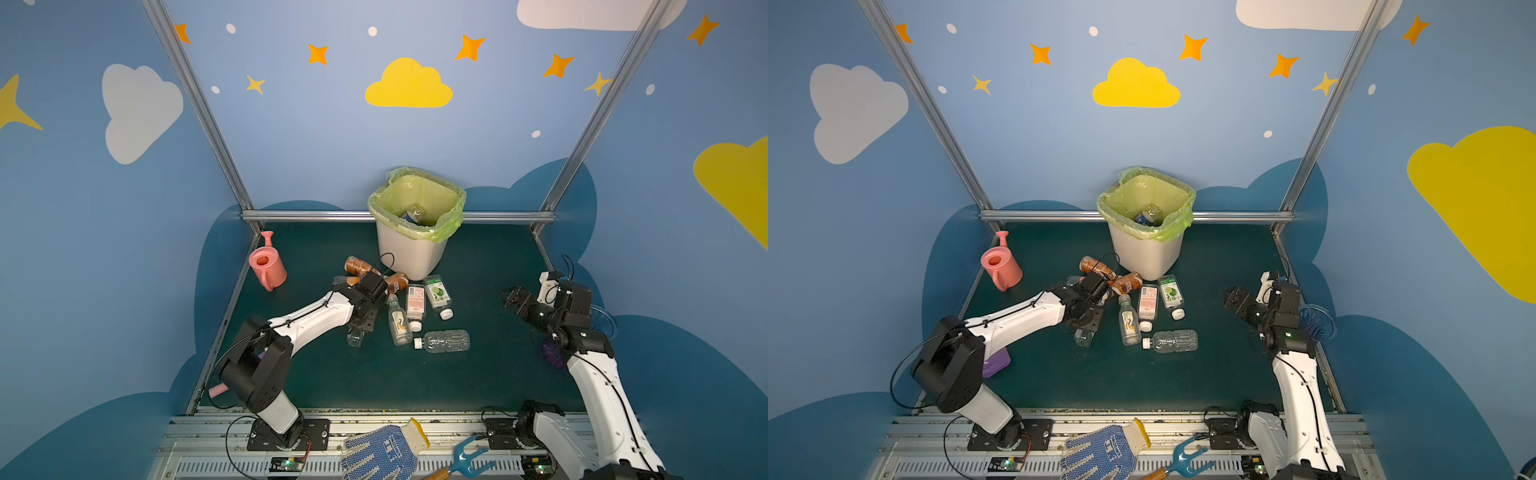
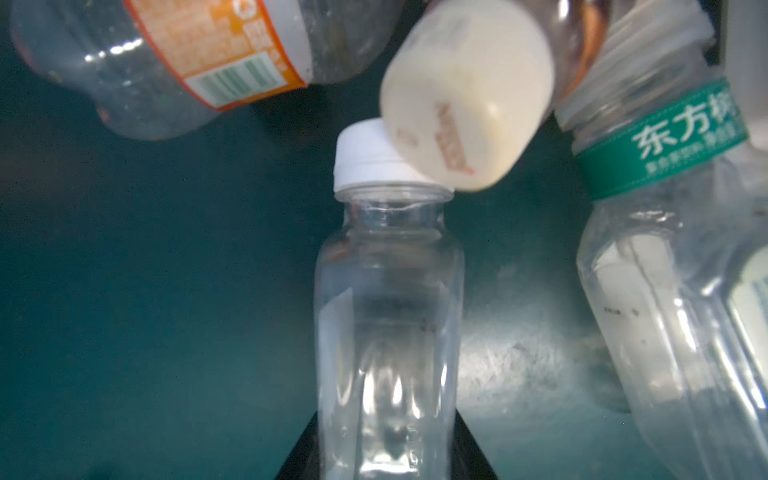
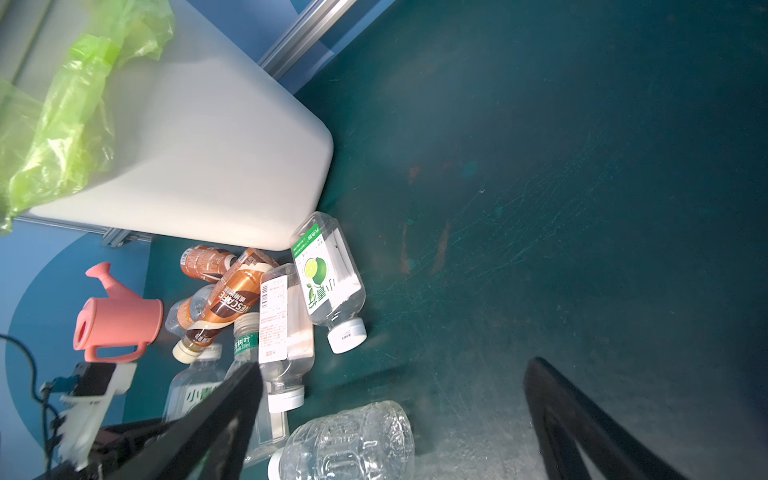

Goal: Throw the plastic bottles in the bin
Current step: 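Grasp the clear white-cap water bottle with the left gripper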

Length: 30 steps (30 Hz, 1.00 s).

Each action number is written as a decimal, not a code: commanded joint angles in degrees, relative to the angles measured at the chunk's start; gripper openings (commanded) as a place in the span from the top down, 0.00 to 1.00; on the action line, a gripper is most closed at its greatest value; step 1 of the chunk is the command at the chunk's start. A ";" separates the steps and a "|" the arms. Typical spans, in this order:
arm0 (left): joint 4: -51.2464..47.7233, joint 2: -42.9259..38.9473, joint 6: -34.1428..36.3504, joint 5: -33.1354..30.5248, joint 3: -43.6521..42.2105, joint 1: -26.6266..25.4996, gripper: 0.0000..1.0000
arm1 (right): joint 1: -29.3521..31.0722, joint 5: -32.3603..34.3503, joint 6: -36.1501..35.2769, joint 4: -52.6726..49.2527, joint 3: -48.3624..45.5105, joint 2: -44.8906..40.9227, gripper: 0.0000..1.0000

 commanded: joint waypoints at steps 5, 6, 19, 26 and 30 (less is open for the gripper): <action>-3.42 -5.86 -2.89 0.08 -4.34 0.10 0.59 | -0.15 -1.57 1.21 1.83 -0.36 0.41 0.02; -3.60 -5.75 -3.23 -0.10 -4.47 0.23 0.59 | -0.22 -1.64 1.23 1.77 -0.29 0.49 0.02; -1.36 -5.76 -4.86 0.05 -7.77 1.87 0.57 | -0.43 -1.31 0.29 0.44 0.11 0.42 0.02; -1.50 -3.84 -4.80 2.23 -7.35 2.18 0.40 | -0.84 -1.18 -0.30 0.18 -0.11 0.70 0.02; -2.64 -3.58 -4.52 2.56 -6.59 2.23 0.35 | -1.13 -1.43 -0.51 -0.18 0.16 1.28 0.02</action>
